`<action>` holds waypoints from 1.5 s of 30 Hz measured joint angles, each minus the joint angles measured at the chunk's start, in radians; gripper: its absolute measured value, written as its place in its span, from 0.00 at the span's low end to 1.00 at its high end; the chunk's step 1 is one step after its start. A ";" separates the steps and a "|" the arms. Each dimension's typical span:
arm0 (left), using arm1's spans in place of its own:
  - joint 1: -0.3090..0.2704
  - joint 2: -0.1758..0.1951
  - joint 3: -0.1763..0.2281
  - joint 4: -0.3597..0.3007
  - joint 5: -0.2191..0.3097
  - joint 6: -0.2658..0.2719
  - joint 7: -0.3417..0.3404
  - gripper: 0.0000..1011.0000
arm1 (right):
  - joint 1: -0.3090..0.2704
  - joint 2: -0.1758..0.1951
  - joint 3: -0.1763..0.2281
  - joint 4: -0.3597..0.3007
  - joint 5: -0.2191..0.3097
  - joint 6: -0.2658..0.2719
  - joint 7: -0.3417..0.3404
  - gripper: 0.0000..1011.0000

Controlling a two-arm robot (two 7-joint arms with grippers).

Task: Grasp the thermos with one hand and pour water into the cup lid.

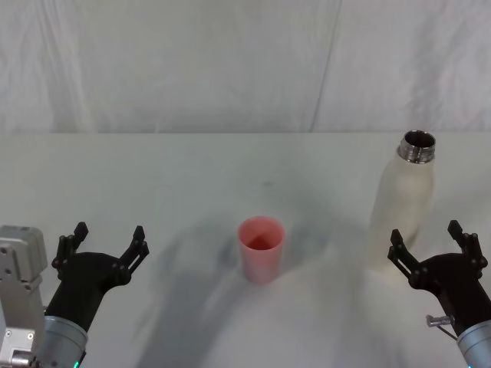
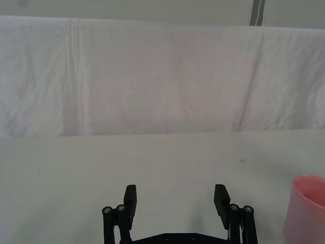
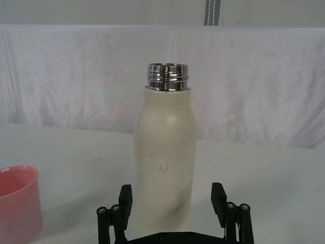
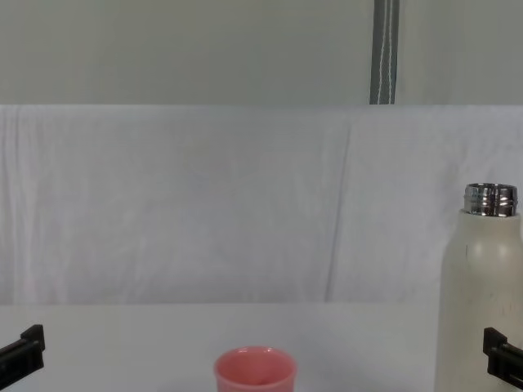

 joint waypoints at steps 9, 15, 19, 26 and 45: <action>0.000 0.000 0.000 0.000 0.000 0.000 0.000 0.99 | 0.026 -0.030 0.017 0.036 0.008 -0.009 0.034 0.99; 0.000 0.000 0.000 0.000 0.000 0.000 0.000 0.99 | 0.048 -0.052 0.025 0.069 0.007 -0.007 0.053 0.99; 0.000 0.000 0.000 0.000 0.000 0.000 0.000 0.99 | 0.059 -0.061 0.027 0.080 0.001 -0.002 0.060 0.99; 0.000 0.000 0.000 0.000 0.000 0.000 0.000 0.99 | 0.082 -0.079 0.031 0.104 -0.016 0.005 0.075 0.99; 0.000 0.000 0.000 0.000 0.000 0.000 0.000 0.99 | 0.143 -0.105 0.036 0.164 -0.031 0.008 0.088 0.99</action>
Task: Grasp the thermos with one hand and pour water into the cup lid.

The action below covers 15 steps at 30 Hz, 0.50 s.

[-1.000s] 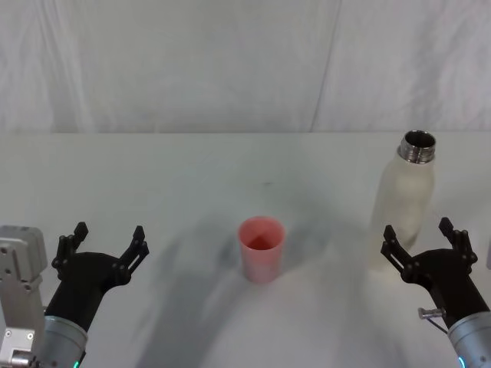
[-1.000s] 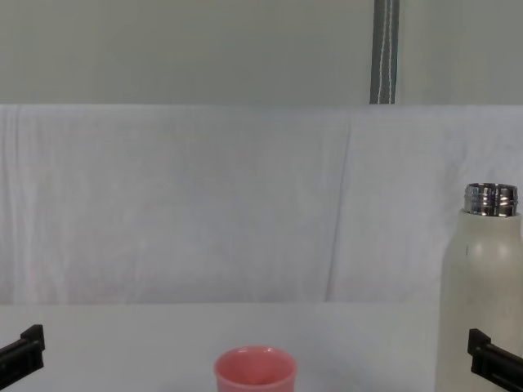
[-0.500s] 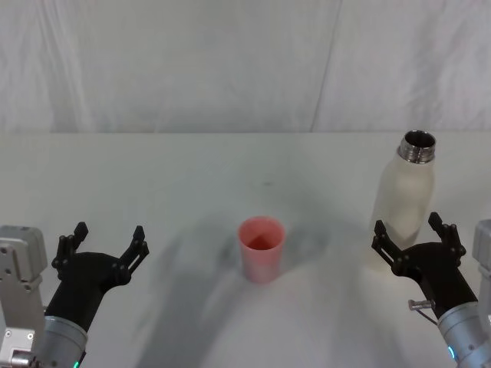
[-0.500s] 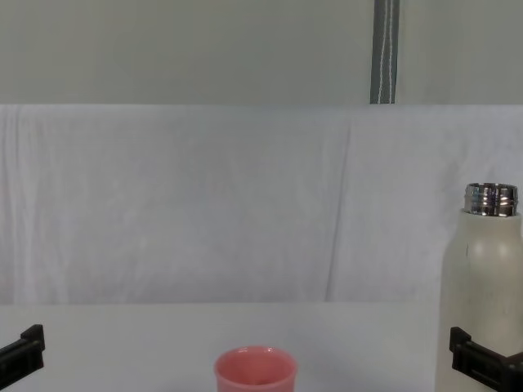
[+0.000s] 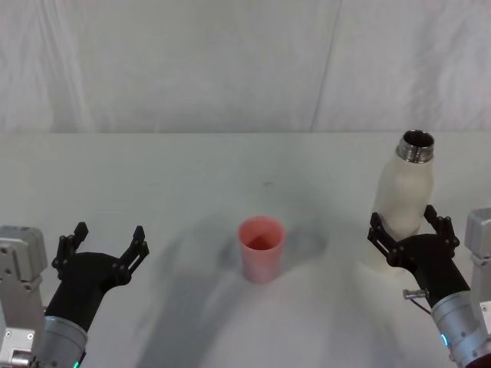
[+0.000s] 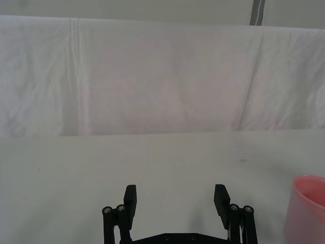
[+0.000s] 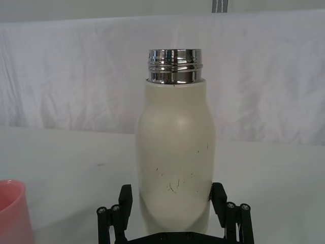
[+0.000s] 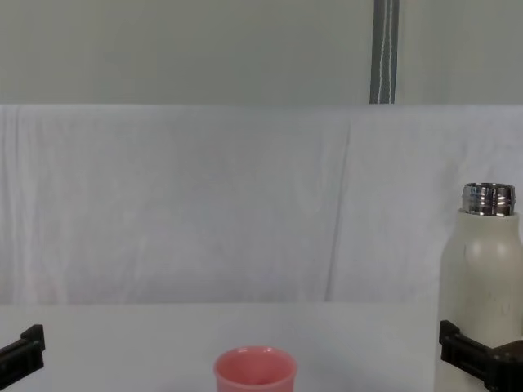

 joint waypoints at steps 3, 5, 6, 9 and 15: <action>0.000 0.000 0.000 0.000 0.000 0.000 0.000 0.99 | 0.012 -0.004 0.000 0.013 0.000 0.000 0.001 0.99; 0.000 0.000 0.000 0.000 0.000 0.000 0.000 0.99 | 0.021 -0.006 0.000 0.023 0.000 0.000 0.002 0.99; 0.000 0.000 0.000 0.000 0.000 0.000 0.000 0.99 | 0.027 -0.007 0.000 0.029 0.000 0.000 0.003 0.99; 0.000 0.000 0.000 0.000 0.000 0.000 0.000 0.99 | 0.038 -0.008 0.000 0.039 0.000 0.000 0.005 0.99; 0.000 0.000 0.000 0.000 0.000 0.000 0.000 0.99 | 0.066 -0.012 0.002 0.070 0.000 -0.002 0.007 0.99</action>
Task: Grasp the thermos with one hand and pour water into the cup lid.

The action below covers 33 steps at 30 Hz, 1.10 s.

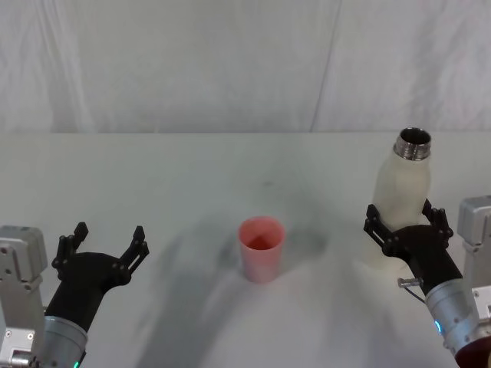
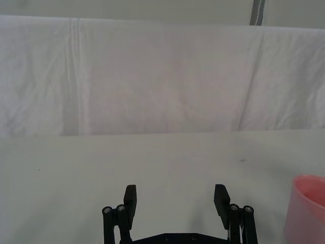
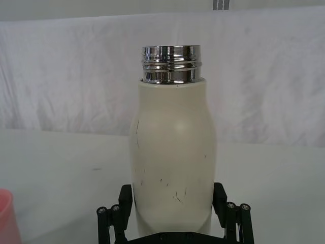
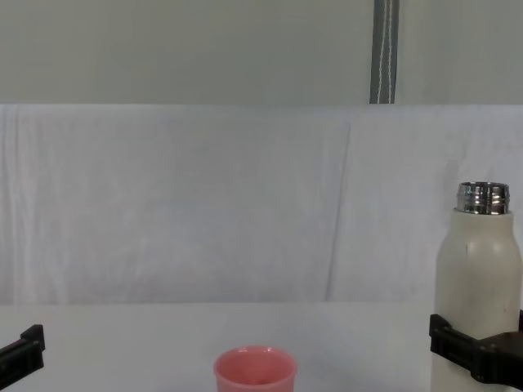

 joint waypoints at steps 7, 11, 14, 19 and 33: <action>0.000 0.000 0.000 0.000 0.000 0.000 0.000 0.99 | 0.025 -0.005 -0.001 0.028 0.000 -0.003 0.001 0.99; 0.000 0.000 0.000 0.000 0.000 0.000 0.000 0.99 | 0.024 -0.005 -0.001 0.028 0.000 -0.003 0.001 0.99; 0.000 0.000 0.000 0.000 0.000 0.000 0.000 0.99 | 0.022 -0.005 -0.001 0.026 0.000 -0.003 0.001 0.99; 0.000 0.000 0.000 0.000 0.000 0.000 0.000 0.99 | 0.021 -0.004 -0.001 0.024 0.000 -0.003 0.001 0.94; 0.000 0.000 0.000 0.000 0.000 0.000 0.000 0.99 | -0.002 0.018 -0.005 -0.023 -0.022 0.001 0.001 0.94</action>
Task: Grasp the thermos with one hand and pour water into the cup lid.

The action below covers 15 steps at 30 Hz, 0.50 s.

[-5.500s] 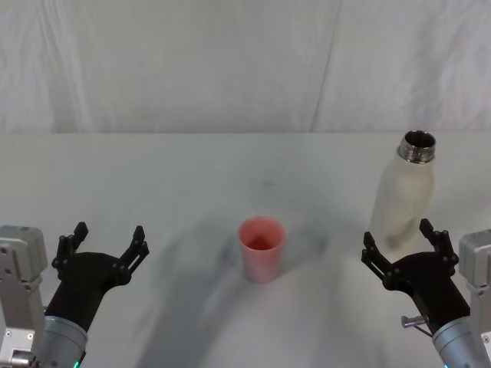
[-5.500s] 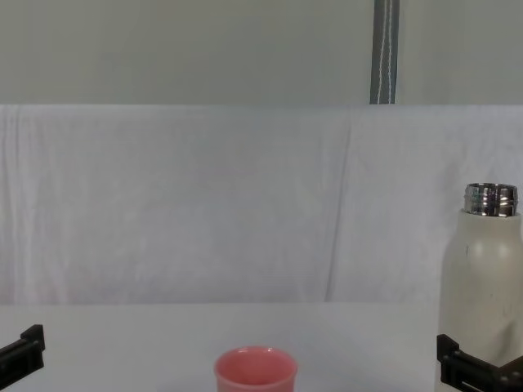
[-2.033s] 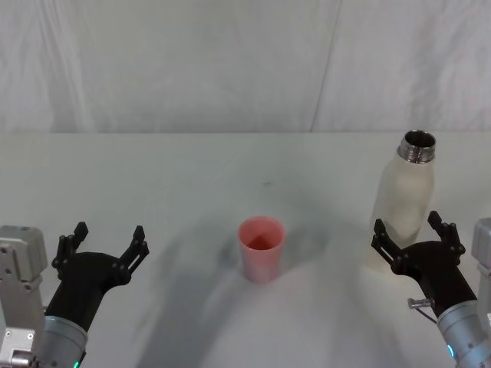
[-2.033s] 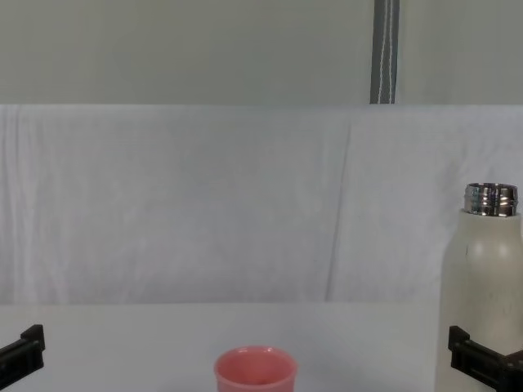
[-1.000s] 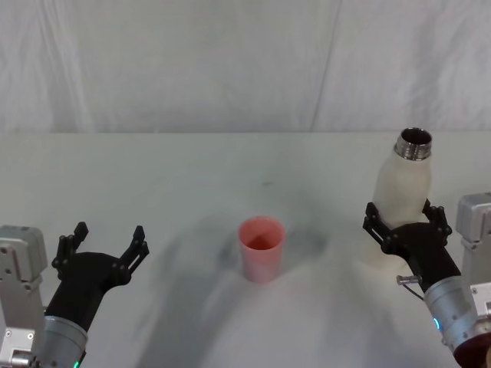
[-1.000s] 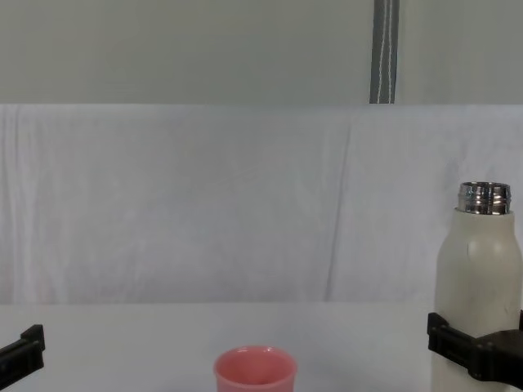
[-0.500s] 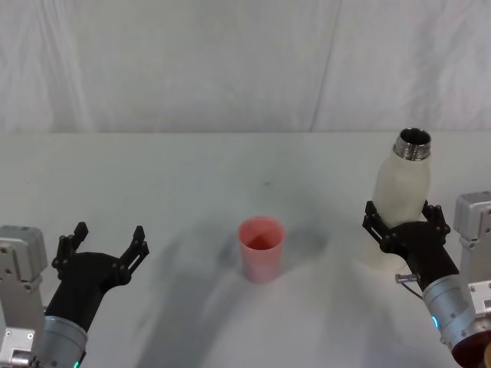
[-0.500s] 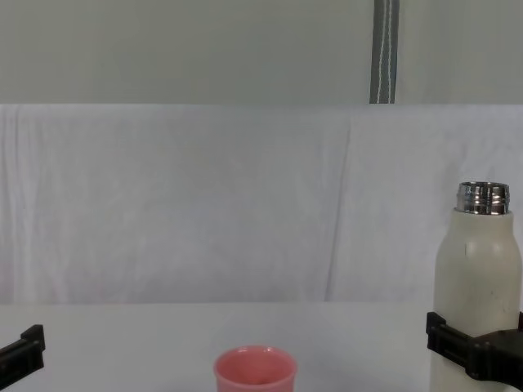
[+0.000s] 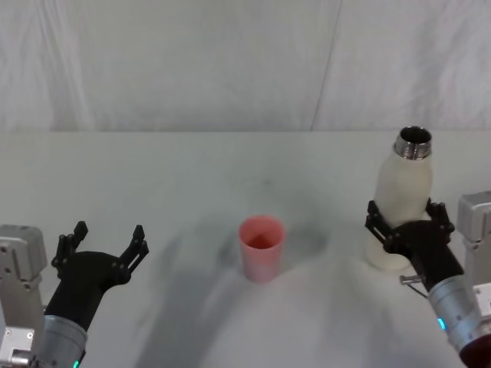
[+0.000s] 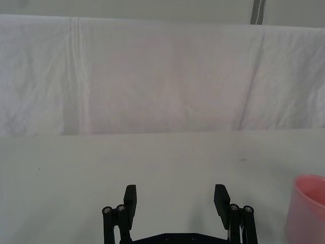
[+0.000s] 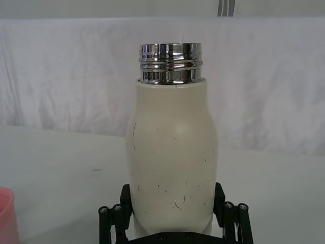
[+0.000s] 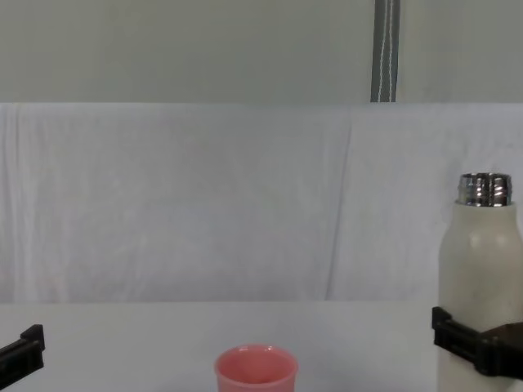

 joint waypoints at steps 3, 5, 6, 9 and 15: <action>0.000 0.000 0.000 0.000 0.000 0.000 0.000 0.99 | -0.008 0.012 0.004 -0.021 -0.009 0.006 0.000 0.94; 0.000 0.000 0.000 0.000 0.000 0.000 0.000 0.99 | -0.012 0.026 0.004 -0.039 -0.023 0.014 0.001 0.94; 0.000 0.000 0.000 0.000 0.000 0.000 0.000 0.99 | -0.013 0.031 0.003 -0.045 -0.029 0.019 0.002 0.94; 0.000 0.000 0.000 0.000 0.000 0.000 0.000 0.99 | -0.011 0.057 -0.007 -0.068 -0.071 0.038 0.008 0.94; 0.000 0.000 0.000 0.000 0.000 0.000 0.000 0.99 | 0.006 0.093 -0.033 -0.093 -0.145 0.060 0.011 0.94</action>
